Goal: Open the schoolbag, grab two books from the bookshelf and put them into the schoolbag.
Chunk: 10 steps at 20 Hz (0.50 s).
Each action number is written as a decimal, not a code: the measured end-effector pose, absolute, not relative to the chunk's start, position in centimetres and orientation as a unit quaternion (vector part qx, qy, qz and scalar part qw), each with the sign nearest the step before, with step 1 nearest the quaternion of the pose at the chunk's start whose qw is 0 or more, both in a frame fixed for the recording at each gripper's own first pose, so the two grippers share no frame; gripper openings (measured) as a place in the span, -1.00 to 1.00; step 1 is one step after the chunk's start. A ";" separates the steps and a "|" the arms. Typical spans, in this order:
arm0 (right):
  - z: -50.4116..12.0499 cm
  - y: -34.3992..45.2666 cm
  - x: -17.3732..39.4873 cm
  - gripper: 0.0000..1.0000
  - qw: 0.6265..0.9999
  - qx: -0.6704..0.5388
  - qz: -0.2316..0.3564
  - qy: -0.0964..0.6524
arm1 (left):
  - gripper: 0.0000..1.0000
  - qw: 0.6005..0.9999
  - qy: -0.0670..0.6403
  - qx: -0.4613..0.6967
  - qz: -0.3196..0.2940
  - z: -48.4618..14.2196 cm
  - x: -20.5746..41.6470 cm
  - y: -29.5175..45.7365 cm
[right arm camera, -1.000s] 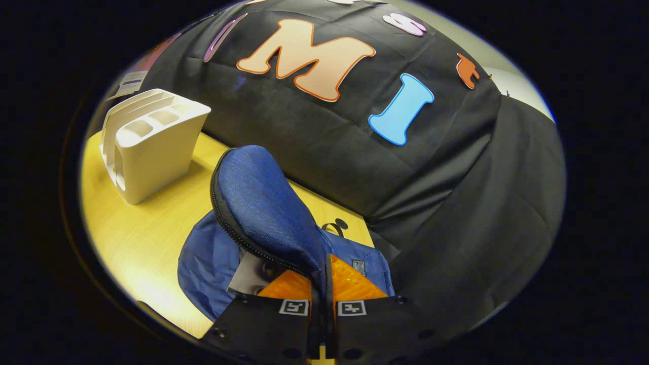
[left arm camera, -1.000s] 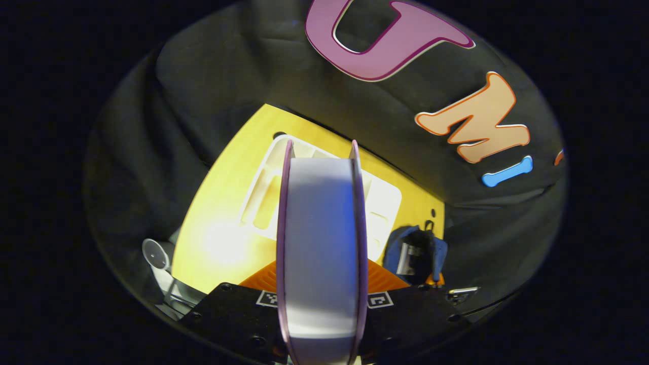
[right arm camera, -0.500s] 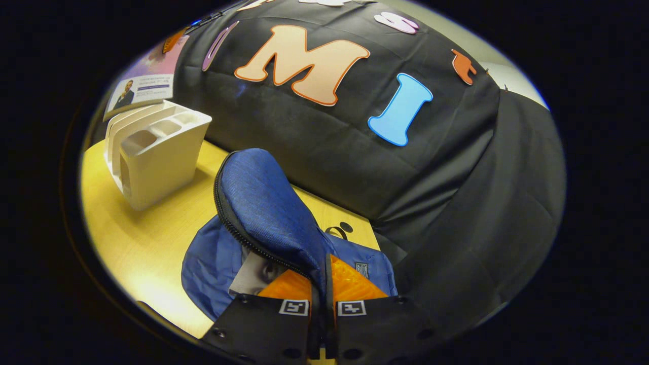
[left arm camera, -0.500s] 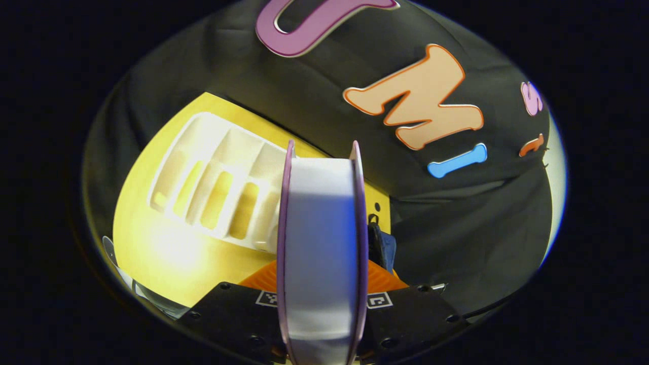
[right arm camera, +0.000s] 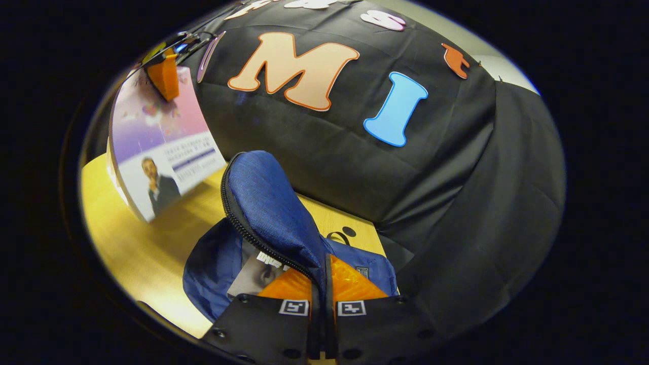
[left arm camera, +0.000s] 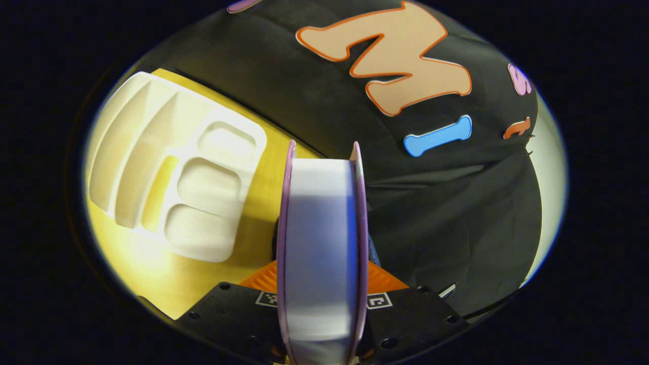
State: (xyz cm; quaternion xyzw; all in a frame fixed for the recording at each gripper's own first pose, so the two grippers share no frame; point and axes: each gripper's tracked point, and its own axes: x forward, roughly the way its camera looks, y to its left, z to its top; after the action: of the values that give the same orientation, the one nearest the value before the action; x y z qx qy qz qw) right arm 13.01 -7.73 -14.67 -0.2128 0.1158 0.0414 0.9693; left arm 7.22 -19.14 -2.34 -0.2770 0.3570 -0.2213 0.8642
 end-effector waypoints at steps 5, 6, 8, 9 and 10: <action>-14.3 -8.0 13.4 -0.87 0.971 -0.207 0.055 0.107 | -0.20 0.855 0.353 -0.283 -0.254 -7.4 9.5 -24.5; -14.3 -8.0 13.5 -0.82 0.972 -0.204 0.056 0.104 | -0.20 0.854 0.350 -0.285 -0.259 -8.1 9.9 -25.4; -14.4 -8.0 13.6 -0.87 0.973 -0.198 0.057 0.104 | -0.20 0.855 0.343 -0.283 -0.266 -9.0 10.8 -27.0; -14.4 -7.8 13.7 -0.87 0.974 -0.195 0.057 0.104 | -0.20 0.857 0.340 -0.281 -0.268 -9.5 11.3 -27.7; -14.4 -7.9 13.7 -0.87 0.974 -0.194 0.057 0.102 | -0.20 0.857 0.338 -0.278 -0.271 -10.1 11.7 -28.3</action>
State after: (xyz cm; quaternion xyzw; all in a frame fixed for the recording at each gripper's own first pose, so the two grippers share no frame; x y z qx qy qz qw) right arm 13.65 -7.85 -14.36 -0.1938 0.1023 0.0568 0.9740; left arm 11.67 -28.30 -10.10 -0.2779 0.3384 -0.2709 0.8573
